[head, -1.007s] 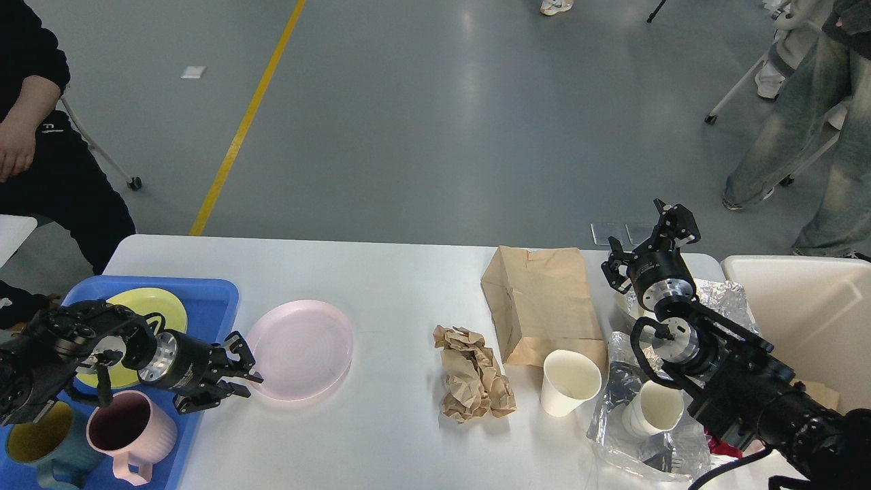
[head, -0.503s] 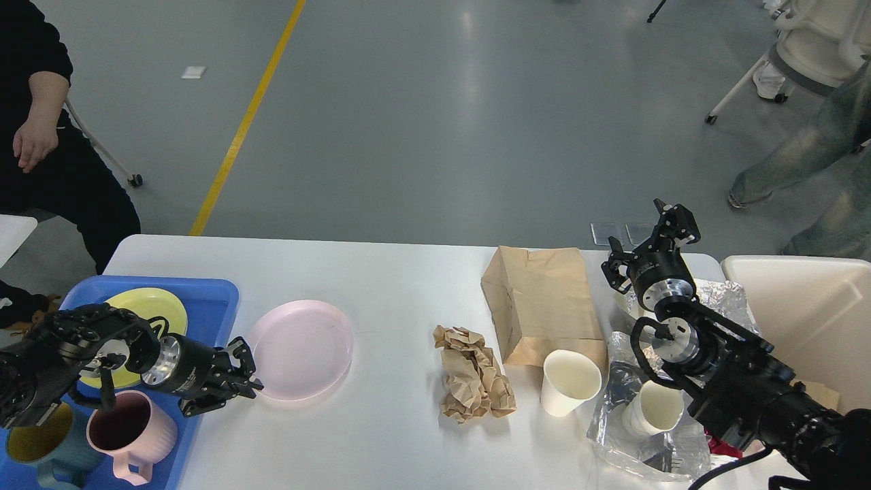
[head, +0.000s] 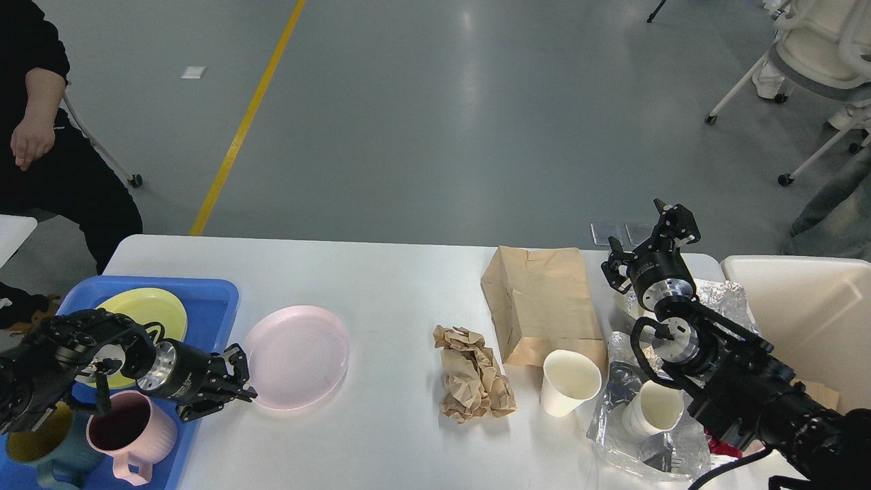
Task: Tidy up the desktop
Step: 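Lift the pink plate and swing it over the blue tray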
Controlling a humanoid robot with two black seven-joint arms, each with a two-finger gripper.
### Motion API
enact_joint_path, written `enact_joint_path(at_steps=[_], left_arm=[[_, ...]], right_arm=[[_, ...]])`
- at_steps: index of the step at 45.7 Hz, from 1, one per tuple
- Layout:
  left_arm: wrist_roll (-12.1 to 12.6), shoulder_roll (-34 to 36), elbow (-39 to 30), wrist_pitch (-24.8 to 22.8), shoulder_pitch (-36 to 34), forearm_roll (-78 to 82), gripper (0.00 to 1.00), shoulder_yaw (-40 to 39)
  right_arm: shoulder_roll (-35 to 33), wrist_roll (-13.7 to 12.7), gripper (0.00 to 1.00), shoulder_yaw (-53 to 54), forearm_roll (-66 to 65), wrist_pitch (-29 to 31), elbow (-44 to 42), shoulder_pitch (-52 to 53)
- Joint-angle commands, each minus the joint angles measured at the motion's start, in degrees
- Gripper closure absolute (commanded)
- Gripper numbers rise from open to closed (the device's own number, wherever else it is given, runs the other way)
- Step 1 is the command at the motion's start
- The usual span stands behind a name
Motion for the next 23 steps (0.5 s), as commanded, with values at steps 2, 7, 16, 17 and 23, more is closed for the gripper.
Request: enact_joint_path(at_steps=[2,7,16,17,23], left_arm=[[-0.1,1.2,0.0,0.0,-1.3,-0.1,1.0,-0.1],[-0.1,1.9,0.0,-1.1,-3.2,-0.1,1.0,-0.2],[0.0,2.2,0.0,-4.6,-8.3,-0.2,1.0,-0.2],[0.0,2.2,0.0,-5.1,-9.1,-0.2,1.0,-0.2],[0.0,4.0,-0.1,-9.1,-13.0,-0.2,1.0,-0.5]], right_arm=[[0.0,0.0,0.0,0.0,0.0,0.0,0.0,-0.1],[0.0,0.0,0.0,0.0,0.0,0.0,0.0,-0.1],[0.0,0.0,0.0,0.0,0.0,0.0,0.0,-0.1],[0.0,0.0,0.0,0.0,0.0,0.0,0.0,0.0],[0.0,0.0,0.0,0.0,0.0,0.0,0.0,0.0]])
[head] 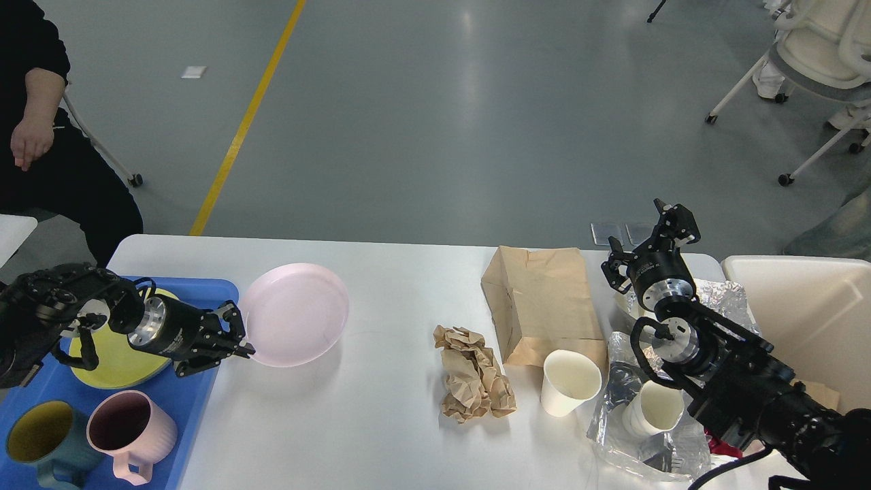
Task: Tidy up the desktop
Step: 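Lift the pink plate and swing it over the blue tray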
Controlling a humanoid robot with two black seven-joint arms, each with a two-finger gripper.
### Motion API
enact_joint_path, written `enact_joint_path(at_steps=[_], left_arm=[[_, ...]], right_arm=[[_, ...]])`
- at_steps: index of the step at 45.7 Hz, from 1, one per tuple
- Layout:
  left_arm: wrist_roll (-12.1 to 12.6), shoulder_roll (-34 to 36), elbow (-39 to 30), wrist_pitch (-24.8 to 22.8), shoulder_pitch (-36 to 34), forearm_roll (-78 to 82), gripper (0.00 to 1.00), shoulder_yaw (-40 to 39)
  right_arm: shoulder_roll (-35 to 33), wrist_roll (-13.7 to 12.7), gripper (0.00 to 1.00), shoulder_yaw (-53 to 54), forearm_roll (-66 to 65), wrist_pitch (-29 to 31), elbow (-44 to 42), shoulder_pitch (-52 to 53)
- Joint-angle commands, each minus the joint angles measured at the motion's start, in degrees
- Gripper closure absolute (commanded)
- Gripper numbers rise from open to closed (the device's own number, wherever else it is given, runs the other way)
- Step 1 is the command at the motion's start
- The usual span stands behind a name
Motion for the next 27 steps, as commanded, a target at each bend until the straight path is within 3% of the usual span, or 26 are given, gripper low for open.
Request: enact_joint_path(at_steps=[1,27], left_arm=[[0.0,2.0,-0.1,-3.7,-3.7,0.0,1.0,-0.4],[-0.5,23.1,-0.1,-3.7,0.9,-0.4,1.0,-0.6]], right_arm=[[0.0,0.0,0.0,0.0,0.0,0.0,0.0,0.0],[0.0,0.1,0.0,0.0,0.0,-0.1,0.0,0.0]])
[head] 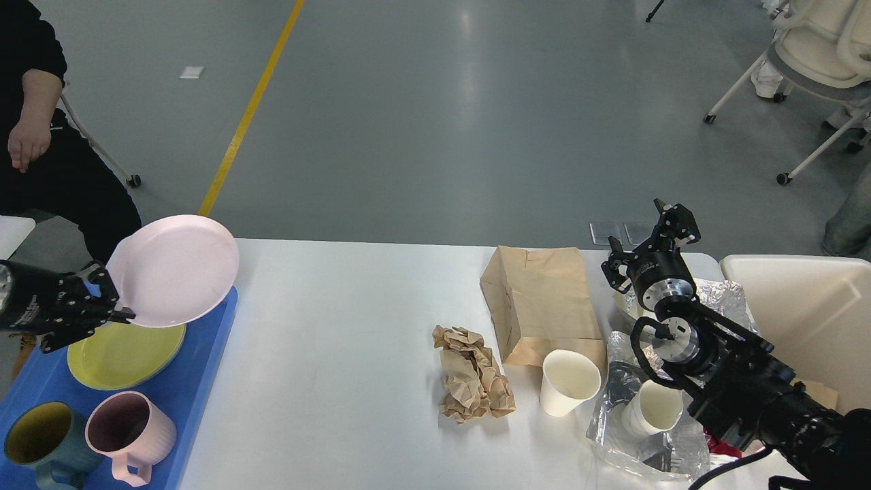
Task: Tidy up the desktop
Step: 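Lift the pink plate and swing it over the blue tray, then lay the pink plate onto the yellow plate and release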
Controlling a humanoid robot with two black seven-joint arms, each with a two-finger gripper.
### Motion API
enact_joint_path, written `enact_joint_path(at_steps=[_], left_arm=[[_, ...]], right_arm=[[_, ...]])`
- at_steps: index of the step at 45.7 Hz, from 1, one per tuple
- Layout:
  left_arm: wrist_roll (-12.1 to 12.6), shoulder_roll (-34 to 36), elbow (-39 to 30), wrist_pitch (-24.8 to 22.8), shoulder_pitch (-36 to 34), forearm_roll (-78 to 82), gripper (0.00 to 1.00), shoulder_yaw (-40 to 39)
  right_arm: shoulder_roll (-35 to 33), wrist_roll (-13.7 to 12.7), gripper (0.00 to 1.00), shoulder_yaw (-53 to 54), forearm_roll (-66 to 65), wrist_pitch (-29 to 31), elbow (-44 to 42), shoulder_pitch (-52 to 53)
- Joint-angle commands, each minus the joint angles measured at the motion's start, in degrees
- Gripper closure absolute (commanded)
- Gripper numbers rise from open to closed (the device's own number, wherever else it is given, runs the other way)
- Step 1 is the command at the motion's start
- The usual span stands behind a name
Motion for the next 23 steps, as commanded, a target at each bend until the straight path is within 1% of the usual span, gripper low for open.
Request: enact_joint_path(at_steps=[1,7,15,23], left_arm=[[0.0,4.3,0.1,0.0,1.2,-0.1,1.0,0.0],[0.2,6.0,0.5,0.4,2.6,0.4,1.0,0.0],[0.4,5.2,3.7,5.6,6.0,0.5,1.0,0.1],[0.4,2.6,3.8,11.2,9.2,0.5,1.0,0.6]], right_arm=[[0.0,0.0,0.0,0.0,0.0,0.0,0.0,0.0],[0.0,0.0,0.0,0.0,0.0,0.0,0.0,0.0],[0.0,0.0,0.0,0.0,0.0,0.0,0.0,-0.1],[0.0,0.0,0.0,0.0,0.0,0.0,0.0,0.0]])
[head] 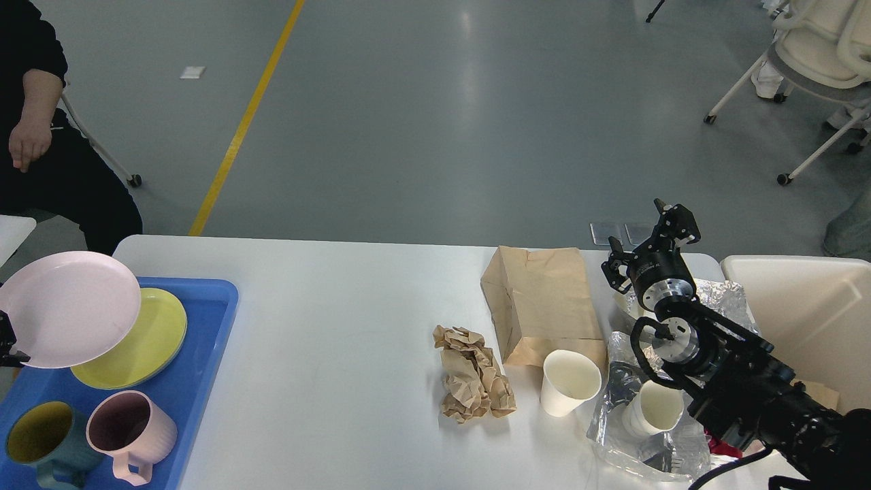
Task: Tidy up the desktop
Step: 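Lay the pink plate onto the yellow plate and release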
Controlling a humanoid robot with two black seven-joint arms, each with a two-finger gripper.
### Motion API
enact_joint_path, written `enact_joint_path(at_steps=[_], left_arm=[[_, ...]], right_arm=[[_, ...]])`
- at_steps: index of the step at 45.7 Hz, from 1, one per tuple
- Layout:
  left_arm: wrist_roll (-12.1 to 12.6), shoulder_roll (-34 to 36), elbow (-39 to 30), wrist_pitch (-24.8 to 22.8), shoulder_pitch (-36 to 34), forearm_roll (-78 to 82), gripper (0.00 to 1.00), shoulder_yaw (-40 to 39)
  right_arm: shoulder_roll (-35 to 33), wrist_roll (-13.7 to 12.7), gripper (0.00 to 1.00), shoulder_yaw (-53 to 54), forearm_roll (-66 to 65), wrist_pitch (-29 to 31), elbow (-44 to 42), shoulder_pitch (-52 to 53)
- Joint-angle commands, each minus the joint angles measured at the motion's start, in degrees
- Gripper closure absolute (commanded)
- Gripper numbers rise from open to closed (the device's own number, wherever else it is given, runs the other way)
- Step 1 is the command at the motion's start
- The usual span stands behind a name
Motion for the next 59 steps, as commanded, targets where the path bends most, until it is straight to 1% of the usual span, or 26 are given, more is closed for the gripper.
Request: enact_joint_path(at_steps=[1,8,23,32,41,44,49,54,57,59], left_arm=[[0.0,-2.3,0.2,4.2,1.8,0.0,1.0,0.3],[0.0,-4.5,0.2,6.3,3.4,0.0,1.0,0.3],[0.0,-6.7,0.2,6.6,3.6,0.0,1.0,-0.2],[0.0,-9.0,0.4,11.1,4.1,0.0,0.99,0.0],[-0.2,-9.7,0.5,11.6,4.1,-0.1,0.97,-0.4],[-0.3,-10.4,0.5,11.8,4.1,-0.1,0.95,-0.4],[-1.0,-11.1,0.9,11.9,4.2,-0.1,0.89,-0.3],[-1.1,-11.4,0.9,12.0,4.3,-0.1,0.83,-0.2],[-1.1,-11.6,0.9,12.4,4.4,-0.1,0.77,-0.2],[-1.1,-11.6,0.9,13.0,4.4,-0.1,0.7,-0.2]], right_arm=[[0.0,0.0,0.0,0.0,0.0,0.0,0.0,-0.1],[0.0,0.0,0.0,0.0,0.0,0.0,0.0,-0.1],[0.0,0.0,0.0,0.0,0.0,0.0,0.0,0.0],[0.0,0.0,0.0,0.0,0.0,0.0,0.0,0.0],[0.0,0.0,0.0,0.0,0.0,0.0,0.0,0.0],[0.0,0.0,0.0,0.0,0.0,0.0,0.0,-0.1],[0.0,0.0,0.0,0.0,0.0,0.0,0.0,0.0],[0.0,0.0,0.0,0.0,0.0,0.0,0.0,-0.1],[0.0,0.0,0.0,0.0,0.0,0.0,0.0,0.0],[0.0,0.0,0.0,0.0,0.0,0.0,0.0,0.0]])
